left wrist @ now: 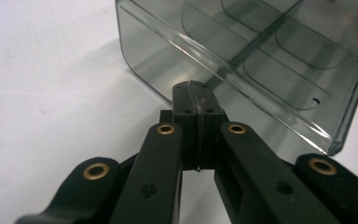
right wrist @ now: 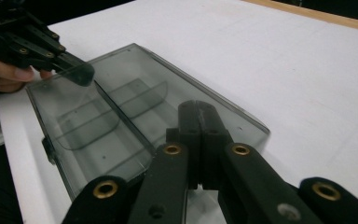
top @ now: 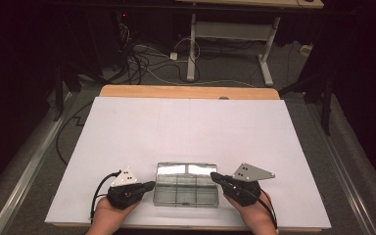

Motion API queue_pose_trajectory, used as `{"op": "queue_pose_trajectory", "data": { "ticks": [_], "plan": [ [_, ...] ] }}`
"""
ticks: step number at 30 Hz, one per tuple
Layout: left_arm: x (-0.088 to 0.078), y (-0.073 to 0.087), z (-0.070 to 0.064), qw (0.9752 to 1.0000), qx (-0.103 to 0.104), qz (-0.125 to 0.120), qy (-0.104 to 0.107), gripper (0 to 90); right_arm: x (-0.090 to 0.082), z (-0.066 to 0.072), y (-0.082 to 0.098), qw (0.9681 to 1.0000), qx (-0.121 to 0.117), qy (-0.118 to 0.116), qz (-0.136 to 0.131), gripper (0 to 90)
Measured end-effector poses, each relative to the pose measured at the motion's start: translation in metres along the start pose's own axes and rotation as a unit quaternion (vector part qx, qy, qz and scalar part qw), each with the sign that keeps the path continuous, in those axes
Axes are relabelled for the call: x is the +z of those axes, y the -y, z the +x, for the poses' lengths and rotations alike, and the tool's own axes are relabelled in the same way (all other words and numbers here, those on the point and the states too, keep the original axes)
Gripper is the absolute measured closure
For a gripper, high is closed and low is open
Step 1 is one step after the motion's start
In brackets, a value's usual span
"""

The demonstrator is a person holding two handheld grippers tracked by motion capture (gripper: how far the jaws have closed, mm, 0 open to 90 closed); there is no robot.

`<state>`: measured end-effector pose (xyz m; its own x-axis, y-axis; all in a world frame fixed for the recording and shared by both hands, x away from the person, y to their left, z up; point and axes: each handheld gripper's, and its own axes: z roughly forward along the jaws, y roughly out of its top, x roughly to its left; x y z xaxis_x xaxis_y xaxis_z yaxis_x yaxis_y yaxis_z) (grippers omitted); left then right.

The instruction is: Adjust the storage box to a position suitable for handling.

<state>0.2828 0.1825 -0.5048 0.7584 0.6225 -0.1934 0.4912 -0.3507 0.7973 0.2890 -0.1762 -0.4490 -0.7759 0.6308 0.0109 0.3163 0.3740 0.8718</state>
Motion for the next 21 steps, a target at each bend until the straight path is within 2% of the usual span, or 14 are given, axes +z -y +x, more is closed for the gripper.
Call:
{"op": "queue_pose_trajectory", "data": {
  "ticks": [1,3,5,7,9,12,14,16,20,21],
  "plan": [
    [-0.001,0.000,0.001,1.0000,0.005,-0.005,-0.007,87.3,0.000,0.000,0.000,1.0000,0.000,0.000,0.000,90.0],
    [-0.003,-0.001,0.002,0.9995,0.011,-0.014,-0.025,80.8,0.004,0.003,-0.002,1.0000,-0.002,-0.009,0.000,90.0],
    [-0.004,-0.002,0.006,0.9994,0.007,-0.017,-0.031,80.8,0.008,0.006,-0.003,0.9998,-0.005,-0.018,0.002,90.0],
    [-0.005,-0.002,0.009,0.9992,0.006,-0.021,-0.035,73.0,0.012,0.009,-0.004,0.9997,-0.005,-0.025,0.002,90.0],
    [-0.007,-0.002,0.010,0.9991,0.007,-0.022,-0.037,72.5,0.014,0.012,-0.005,0.9995,-0.005,-0.031,0.002,90.0],
    [-0.010,-0.002,0.009,0.9985,0.018,-0.021,-0.047,60.0,0.018,0.017,-0.005,0.9992,-0.005,-0.039,0.002,90.0],
    [-0.011,-0.002,0.010,0.9986,0.022,-0.020,-0.045,49.7,0.021,0.024,-0.003,0.9988,-0.013,-0.046,0.008,90.0],
    [-0.011,-0.001,0.012,0.9987,0.015,-0.021,-0.045,47.3,0.021,0.025,-0.003,0.9987,-0.014,-0.048,0.010,90.0],
    [-0.014,-0.002,0.013,0.9989,-0.003,-0.032,-0.033,43.8,0.022,0.029,-0.001,0.9985,-0.013,-0.052,0.010,90.0],
    [-0.014,-0.003,0.013,0.9988,-0.004,-0.035,-0.033,45.2,0.022,0.031,-0.001,0.9984,-0.016,-0.054,0.009,90.0]
  ]
}}
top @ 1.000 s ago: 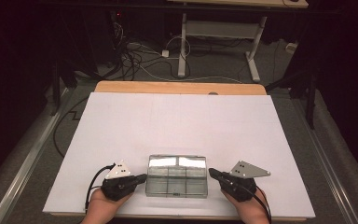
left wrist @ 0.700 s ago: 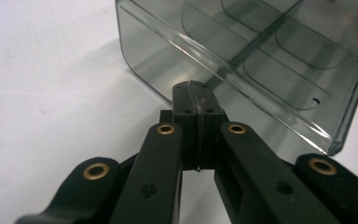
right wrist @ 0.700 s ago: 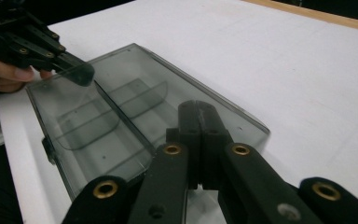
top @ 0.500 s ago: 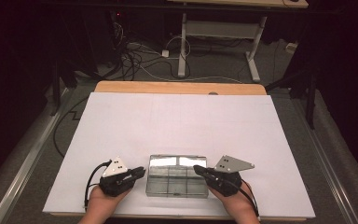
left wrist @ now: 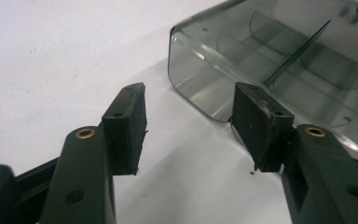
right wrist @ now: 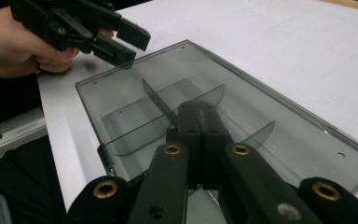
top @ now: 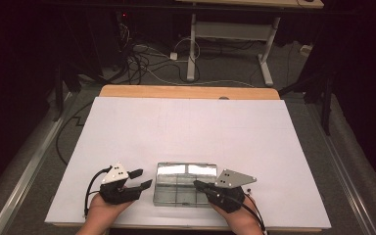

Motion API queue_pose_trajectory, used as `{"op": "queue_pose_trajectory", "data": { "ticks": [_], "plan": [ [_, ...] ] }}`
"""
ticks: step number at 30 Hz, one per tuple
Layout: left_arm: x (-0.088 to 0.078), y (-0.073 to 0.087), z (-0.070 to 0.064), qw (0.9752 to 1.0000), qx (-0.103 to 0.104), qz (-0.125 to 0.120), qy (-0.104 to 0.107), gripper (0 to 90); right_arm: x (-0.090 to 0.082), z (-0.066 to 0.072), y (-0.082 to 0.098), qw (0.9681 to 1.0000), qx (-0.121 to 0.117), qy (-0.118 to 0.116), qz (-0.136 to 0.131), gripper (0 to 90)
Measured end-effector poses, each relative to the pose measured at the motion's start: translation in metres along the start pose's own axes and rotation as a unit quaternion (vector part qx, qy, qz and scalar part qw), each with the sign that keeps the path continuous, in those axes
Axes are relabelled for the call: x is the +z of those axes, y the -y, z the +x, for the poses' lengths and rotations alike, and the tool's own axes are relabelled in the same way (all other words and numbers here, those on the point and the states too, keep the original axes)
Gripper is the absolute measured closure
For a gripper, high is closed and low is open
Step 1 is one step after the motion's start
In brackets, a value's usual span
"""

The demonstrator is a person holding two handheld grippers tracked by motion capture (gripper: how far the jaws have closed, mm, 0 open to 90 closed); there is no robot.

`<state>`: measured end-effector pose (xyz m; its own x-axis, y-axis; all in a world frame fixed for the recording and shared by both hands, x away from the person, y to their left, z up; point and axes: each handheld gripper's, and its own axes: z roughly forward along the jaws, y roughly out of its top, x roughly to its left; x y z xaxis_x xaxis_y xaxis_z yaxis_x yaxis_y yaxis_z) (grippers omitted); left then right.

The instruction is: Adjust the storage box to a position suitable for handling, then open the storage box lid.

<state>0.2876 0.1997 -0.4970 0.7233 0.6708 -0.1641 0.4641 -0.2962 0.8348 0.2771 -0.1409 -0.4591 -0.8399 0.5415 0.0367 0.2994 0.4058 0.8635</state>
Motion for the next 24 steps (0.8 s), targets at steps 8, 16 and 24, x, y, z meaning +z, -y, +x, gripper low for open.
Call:
{"op": "queue_pose_trajectory", "data": {
  "ticks": [8,16,24],
  "plan": [
    [0.001,0.000,0.000,0.9997,-0.020,0.001,0.011,76.6,0.001,0.010,-0.001,0.9998,-0.008,-0.018,-0.002,90.0],
    [0.002,0.000,-0.001,0.9996,-0.010,-0.001,0.028,87.6,0.001,0.020,-0.002,0.9992,-0.016,-0.036,-0.002,90.0],
    [-0.003,0.004,0.002,0.9993,-0.015,-0.003,0.033,87.6,0.003,0.028,0.000,0.9986,-0.019,-0.049,0.005,90.0]
  ]
}}
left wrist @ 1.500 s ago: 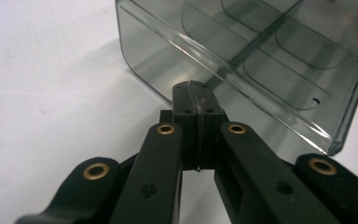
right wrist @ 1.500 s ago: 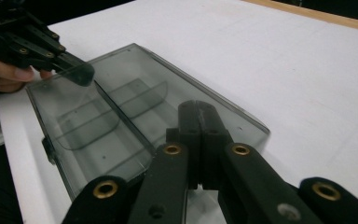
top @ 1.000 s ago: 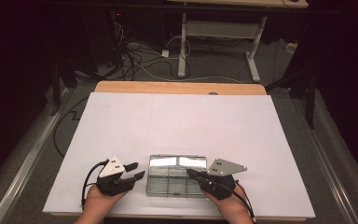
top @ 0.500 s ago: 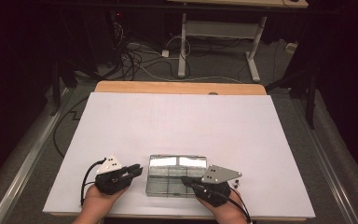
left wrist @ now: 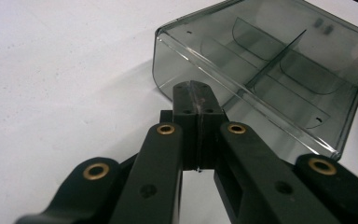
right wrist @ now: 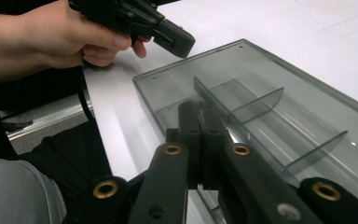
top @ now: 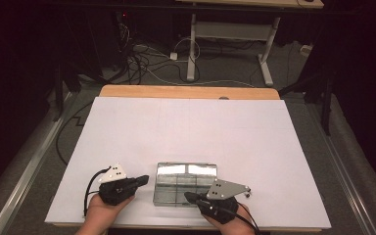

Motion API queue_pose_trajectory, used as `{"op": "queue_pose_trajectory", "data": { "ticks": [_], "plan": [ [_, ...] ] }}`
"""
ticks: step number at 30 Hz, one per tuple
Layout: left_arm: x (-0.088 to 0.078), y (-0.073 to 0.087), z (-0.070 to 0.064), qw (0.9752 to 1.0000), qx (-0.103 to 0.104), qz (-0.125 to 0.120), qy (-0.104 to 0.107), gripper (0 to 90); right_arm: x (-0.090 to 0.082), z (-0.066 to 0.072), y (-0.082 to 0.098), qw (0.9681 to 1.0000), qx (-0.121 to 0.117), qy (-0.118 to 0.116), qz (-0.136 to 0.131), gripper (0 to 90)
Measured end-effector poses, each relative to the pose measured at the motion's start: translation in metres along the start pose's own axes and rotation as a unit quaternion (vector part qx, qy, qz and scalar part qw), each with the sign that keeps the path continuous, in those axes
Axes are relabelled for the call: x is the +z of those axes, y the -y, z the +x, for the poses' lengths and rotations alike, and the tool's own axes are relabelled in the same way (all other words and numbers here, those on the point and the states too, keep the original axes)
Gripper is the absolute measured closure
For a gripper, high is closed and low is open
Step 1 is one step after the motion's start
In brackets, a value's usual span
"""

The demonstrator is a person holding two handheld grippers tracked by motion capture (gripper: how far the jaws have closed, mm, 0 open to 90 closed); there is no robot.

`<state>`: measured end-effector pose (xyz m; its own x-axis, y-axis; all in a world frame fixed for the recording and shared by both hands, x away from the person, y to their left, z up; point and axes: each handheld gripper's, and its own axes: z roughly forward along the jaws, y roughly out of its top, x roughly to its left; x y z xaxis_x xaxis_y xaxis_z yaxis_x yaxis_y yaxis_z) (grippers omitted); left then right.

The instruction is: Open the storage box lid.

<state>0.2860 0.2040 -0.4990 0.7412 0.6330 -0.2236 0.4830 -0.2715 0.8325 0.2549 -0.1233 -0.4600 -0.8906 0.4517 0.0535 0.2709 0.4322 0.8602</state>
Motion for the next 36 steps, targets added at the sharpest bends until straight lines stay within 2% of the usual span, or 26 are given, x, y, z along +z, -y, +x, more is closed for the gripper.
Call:
{"op": "queue_pose_trajectory", "data": {
  "ticks": [4,12,15,19,21,23,26,32,36],
  "plan": [
    [-0.001,0.003,-0.001,0.9999,0.014,0.006,-0.004,87.6,0.003,0.005,0.000,0.9999,-0.007,-0.009,0.002,90.0],
    [0.000,0.002,-0.005,0.9999,0.016,0.004,-0.001,87.6,0.014,0.016,0.007,0.9992,-0.009,-0.034,0.018,90.0],
    [0.001,0.002,-0.006,0.9998,0.020,0.006,0.000,87.6,0.015,0.017,0.009,0.9991,-0.011,-0.036,0.021,90.0],
    [0.000,0.002,-0.005,0.9998,0.018,0.011,0.002,87.6,0.018,0.022,0.013,0.9985,-0.008,-0.045,0.029,90.0],
    [-0.002,0.002,-0.003,0.9999,0.016,0.005,0.003,87.5,0.023,0.024,0.017,0.9979,-0.007,-0.052,0.037,90.0],
    [-0.004,0.002,-0.001,0.9999,0.009,-0.001,0.005,87.5,0.024,0.024,0.018,0.9979,-0.007,-0.051,0.040,90.0],
    [-0.003,0.003,0.001,1.0000,0.004,-0.002,0.008,87.5,0.024,0.019,0.023,0.9978,0.007,-0.047,0.046,90.0],
    [-0.002,0.002,-0.001,0.9999,0.010,0.000,0.006,87.5,0.023,0.016,0.028,0.9975,0.021,-0.047,0.048,90.0],
    [-0.002,0.002,-0.001,0.9999,0.011,0.000,0.008,87.4,0.023,0.012,0.030,0.9976,0.021,-0.039,0.054,90.0]
  ]
}}
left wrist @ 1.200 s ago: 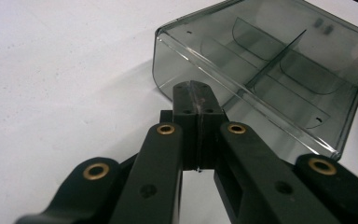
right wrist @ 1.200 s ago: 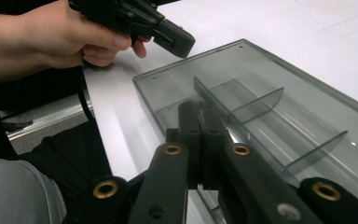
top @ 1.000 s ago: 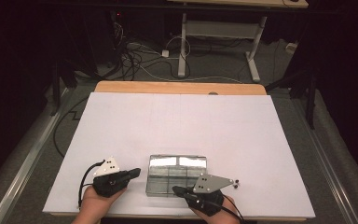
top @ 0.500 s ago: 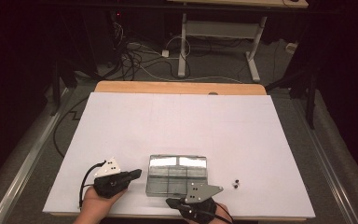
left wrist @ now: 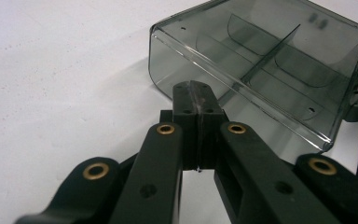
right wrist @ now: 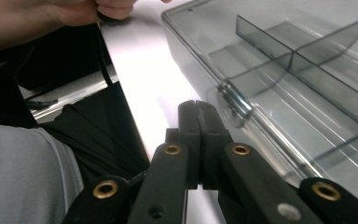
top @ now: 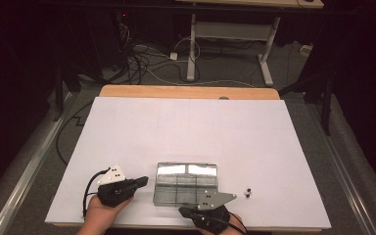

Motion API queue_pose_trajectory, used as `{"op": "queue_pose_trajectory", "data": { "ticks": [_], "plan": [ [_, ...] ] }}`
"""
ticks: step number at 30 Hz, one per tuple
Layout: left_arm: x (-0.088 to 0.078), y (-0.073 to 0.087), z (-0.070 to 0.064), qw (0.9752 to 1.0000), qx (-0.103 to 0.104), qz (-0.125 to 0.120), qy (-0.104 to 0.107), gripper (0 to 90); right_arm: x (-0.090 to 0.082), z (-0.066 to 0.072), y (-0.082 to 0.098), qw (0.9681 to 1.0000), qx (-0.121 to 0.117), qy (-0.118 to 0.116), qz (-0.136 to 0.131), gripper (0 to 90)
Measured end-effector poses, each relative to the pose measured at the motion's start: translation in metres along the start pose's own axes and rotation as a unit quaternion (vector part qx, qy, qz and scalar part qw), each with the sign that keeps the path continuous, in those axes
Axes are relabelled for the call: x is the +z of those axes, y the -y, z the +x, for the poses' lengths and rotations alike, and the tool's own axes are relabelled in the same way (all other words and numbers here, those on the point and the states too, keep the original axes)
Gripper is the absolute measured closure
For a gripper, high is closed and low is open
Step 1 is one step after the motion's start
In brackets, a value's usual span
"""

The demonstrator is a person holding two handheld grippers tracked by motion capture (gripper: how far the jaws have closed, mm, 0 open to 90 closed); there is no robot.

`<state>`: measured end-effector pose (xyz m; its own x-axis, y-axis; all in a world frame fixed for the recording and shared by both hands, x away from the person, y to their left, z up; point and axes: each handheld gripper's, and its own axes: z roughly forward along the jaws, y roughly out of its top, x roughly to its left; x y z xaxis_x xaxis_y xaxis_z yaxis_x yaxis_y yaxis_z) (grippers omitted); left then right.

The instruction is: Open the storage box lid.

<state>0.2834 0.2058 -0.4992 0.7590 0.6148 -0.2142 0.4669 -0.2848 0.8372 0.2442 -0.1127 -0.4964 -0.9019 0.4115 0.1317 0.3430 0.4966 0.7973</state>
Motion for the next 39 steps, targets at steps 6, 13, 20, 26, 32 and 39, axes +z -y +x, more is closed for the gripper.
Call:
{"op": "queue_pose_trajectory", "data": {
  "ticks": [6,13,20,26,32,39],
  "plan": [
    [0.0003,-0.0003,-0.0007,1.0000,0.001,-0.001,0.005,87.5,0.0008,-0.0037,0.0033,0.9999,0.006,0.008,0.004,90.0],
    [0.0010,0.0000,-0.0020,0.9999,0.007,0.001,0.011,87.4,0.0000,-0.0037,0.0035,0.9999,0.005,0.011,0.005,90.0],
    [0.0017,-0.0002,-0.0028,0.9999,0.009,0.003,0.006,87.5,0.0003,-0.0029,0.0039,0.9998,0.003,0.017,0.009,90.0],
    [0.0022,-0.0007,-0.0040,0.9999,0.012,0.005,0.008,87.5,0.0005,-0.0023,0.0040,0.9998,0.002,0.020,0.007,90.0],
    [0.0016,-0.0008,-0.0029,0.9999,0.010,0.005,0.011,87.4,-0.0004,-0.0015,0.0033,0.9998,-0.001,0.021,0.002,90.0],
    [0.0011,-0.0015,-0.0035,0.9998,0.007,0.003,0.017,87.5,-0.0025,-0.0014,0.0024,0.9997,0.001,0.023,-0.005,90.0]
  ]
}}
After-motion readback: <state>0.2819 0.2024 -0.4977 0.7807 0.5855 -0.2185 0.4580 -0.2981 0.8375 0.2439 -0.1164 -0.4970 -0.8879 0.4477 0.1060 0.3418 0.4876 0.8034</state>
